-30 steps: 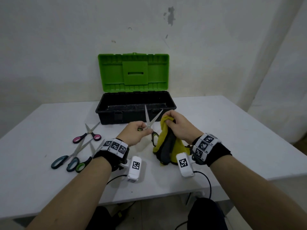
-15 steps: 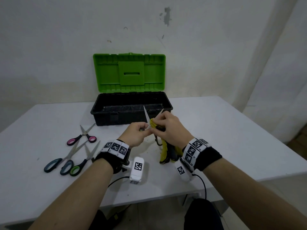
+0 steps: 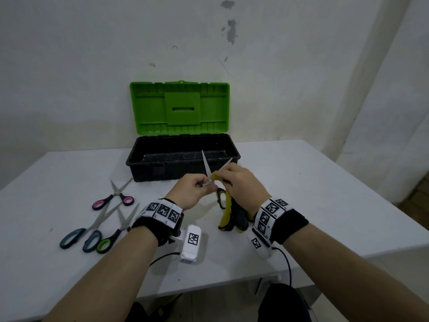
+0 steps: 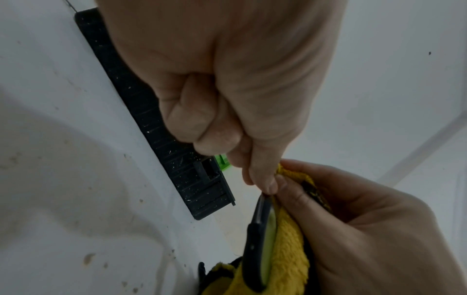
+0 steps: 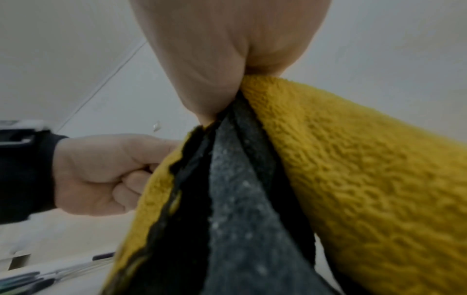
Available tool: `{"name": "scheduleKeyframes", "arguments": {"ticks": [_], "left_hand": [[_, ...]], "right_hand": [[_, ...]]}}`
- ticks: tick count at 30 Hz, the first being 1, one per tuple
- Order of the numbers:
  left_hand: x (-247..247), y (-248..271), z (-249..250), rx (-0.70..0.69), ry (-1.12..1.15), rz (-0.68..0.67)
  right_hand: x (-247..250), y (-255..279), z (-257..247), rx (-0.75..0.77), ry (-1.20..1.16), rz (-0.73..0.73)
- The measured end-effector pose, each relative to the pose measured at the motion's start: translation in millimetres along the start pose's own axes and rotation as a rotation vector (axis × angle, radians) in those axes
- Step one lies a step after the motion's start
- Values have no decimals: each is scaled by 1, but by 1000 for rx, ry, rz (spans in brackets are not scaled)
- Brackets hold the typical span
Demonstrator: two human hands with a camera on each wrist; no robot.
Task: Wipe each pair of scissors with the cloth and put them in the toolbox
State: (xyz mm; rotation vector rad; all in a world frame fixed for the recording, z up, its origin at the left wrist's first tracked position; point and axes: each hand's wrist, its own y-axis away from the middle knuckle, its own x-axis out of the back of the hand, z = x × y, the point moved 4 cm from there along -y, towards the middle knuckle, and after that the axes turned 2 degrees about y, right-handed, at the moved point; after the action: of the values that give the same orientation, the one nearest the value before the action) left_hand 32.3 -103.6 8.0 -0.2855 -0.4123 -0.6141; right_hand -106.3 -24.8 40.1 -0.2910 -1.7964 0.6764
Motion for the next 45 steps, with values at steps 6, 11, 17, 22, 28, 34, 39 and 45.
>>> {"name": "scheduleKeyframes", "arguments": {"ticks": [6, 11, 17, 22, 28, 34, 39, 45], "left_hand": [[0, 3, 0, 19, -34, -11], [-2, 2, 7, -29, -167, 7], [4, 2, 3, -40, -237, 9], [3, 5, 1, 69, 19, -4], [-2, 10, 2, 151, 263, -65], [-5, 9, 5, 153, 284, -67], [-6, 9, 7, 133, 268, -89], [-2, 6, 4, 70, 70, -55]], "right_hand": [[21, -7, 25, -283, -50, 160], [3, -2, -4, -122, -2, -93], [16, -14, 23, -382, 80, -84], [13, -10, 1, -188, -46, -55], [16, -4, 15, -154, -56, 25], [16, 2, 1, 1, -108, 76], [16, 3, 12, -55, -53, 90], [27, -2, 16, -172, -77, 162]]}}
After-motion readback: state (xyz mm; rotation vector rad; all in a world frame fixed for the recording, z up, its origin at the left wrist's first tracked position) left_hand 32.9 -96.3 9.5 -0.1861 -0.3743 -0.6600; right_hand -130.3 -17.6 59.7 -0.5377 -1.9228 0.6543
